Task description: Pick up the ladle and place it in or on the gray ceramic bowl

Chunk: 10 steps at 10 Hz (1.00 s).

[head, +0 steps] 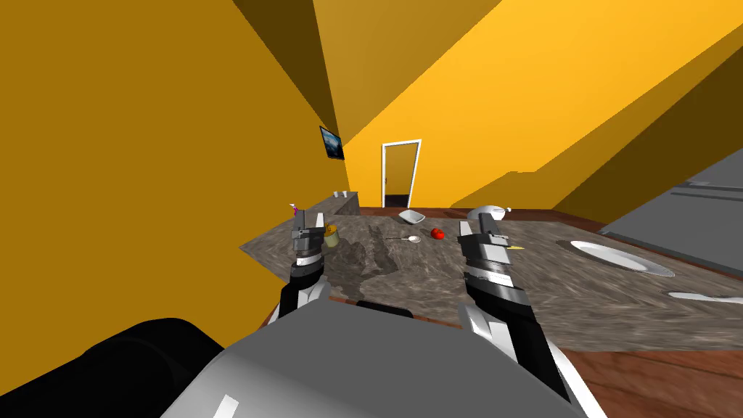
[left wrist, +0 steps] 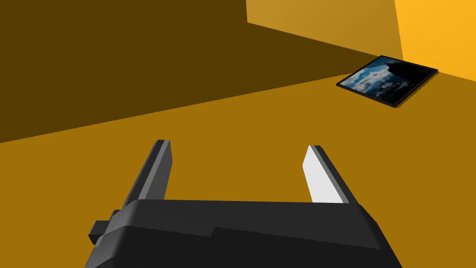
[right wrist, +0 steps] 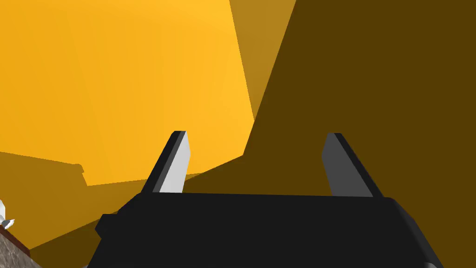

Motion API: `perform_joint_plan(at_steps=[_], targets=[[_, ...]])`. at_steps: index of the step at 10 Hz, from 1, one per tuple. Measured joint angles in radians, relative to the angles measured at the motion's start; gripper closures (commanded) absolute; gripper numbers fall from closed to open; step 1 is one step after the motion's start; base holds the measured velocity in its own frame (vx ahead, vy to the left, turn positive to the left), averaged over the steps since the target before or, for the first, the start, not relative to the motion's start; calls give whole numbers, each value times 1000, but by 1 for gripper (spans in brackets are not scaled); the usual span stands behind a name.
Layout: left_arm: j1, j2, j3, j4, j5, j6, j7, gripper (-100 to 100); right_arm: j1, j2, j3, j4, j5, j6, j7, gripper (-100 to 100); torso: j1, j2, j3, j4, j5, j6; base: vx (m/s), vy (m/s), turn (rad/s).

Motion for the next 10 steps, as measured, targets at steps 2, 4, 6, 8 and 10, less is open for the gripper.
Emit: perform_joint_plan(at_steps=[2,4,6,8,10], targets=[[0,0,0,0,0,0,0,0,-11,-56,-14,20,5,1,1,-100,-3,2,1,0,-1,0,-42,-45,106],[0,0,0,0,0,0,0,0,-21,-107,-27,38,13,4,2,-100,-3,2,1,1,-1,0,-32,-33,49],[0,0,0,0,0,0,0,0,-36,-169,-46,75,24,1,4,-100,-4,3,2,1,-1,0,-46,-56,120],[0,0,0,0,0,0,0,0,-51,-218,-57,100,36,5,7,-100,-4,2,1,0,-1,0,-41,-52,156],[0,0,0,0,0,0,0,0,-62,-274,-72,134,49,4,9,-100,-4,3,2,1,-1,0,-46,-48,107]])
